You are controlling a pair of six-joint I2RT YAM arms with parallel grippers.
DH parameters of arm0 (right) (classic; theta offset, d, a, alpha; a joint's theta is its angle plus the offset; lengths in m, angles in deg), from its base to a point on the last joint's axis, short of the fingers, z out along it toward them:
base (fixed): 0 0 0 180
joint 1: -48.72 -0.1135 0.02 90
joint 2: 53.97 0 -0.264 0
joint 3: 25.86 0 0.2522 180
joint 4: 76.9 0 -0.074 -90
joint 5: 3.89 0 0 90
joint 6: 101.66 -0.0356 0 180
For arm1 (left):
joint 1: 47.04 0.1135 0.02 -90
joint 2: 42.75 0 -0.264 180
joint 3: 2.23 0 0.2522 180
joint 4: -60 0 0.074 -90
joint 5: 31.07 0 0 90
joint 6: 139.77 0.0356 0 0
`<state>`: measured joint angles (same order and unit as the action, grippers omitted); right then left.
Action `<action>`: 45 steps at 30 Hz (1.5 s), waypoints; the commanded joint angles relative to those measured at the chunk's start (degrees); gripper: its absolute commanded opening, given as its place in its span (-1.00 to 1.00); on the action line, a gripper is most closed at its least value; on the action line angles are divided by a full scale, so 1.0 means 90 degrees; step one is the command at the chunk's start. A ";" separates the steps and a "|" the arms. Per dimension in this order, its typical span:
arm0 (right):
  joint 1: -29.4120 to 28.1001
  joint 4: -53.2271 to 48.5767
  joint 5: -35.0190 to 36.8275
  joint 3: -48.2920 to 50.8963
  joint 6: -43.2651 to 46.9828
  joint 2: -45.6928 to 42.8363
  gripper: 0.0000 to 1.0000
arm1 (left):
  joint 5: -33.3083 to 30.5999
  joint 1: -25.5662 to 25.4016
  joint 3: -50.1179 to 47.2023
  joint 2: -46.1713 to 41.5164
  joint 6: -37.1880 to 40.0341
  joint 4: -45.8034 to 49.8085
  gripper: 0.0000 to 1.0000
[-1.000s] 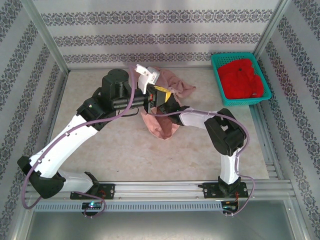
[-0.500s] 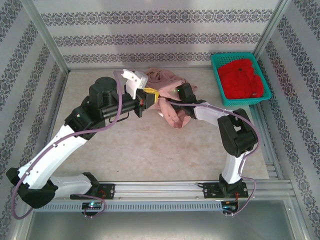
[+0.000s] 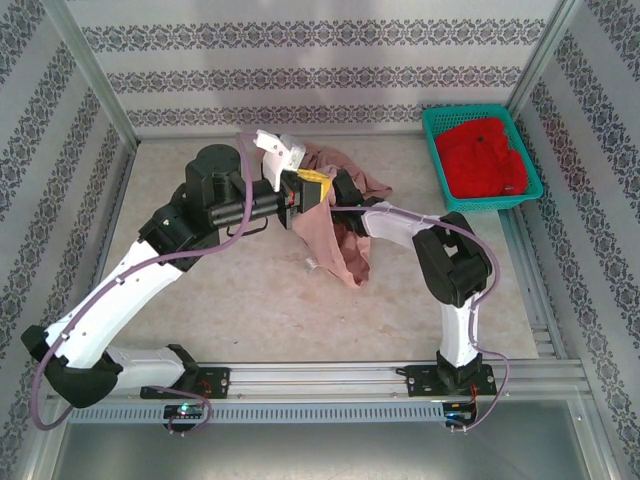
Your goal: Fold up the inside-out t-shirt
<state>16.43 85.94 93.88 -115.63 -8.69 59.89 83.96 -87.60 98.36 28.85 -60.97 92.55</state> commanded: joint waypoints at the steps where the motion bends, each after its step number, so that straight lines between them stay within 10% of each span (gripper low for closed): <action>1: -0.0084 -0.0382 0.0536 -0.0255 0.0228 0.0268 0.06 | 0.0209 -0.0123 0.0625 0.0045 -0.0114 -0.0525 -1.00; 26: -0.0682 -0.2343 0.0843 -0.1672 0.0714 0.1553 0.50 | -0.0933 -0.0124 0.1849 0.0269 0.0595 0.0090 -1.00; 29: -0.0669 -0.2889 0.0579 -0.1755 0.0591 0.1703 0.38 | -0.1688 -0.0123 0.1544 0.0054 0.0663 0.0020 -1.00; 39: -0.0248 -0.3451 -0.0985 -0.1955 0.0363 0.1533 -0.98 | -0.4191 0.0109 0.0599 -0.0595 0.0837 -0.0149 -1.00; 45: 0.0027 -0.2845 -0.1752 -0.1432 0.0101 0.0192 -1.00 | -0.4807 0.1000 -0.0230 -0.0766 0.0451 0.0041 -1.00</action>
<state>15.66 60.50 83.89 -130.04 -5.70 68.59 46.52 -82.20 98.81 23.21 -55.13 95.17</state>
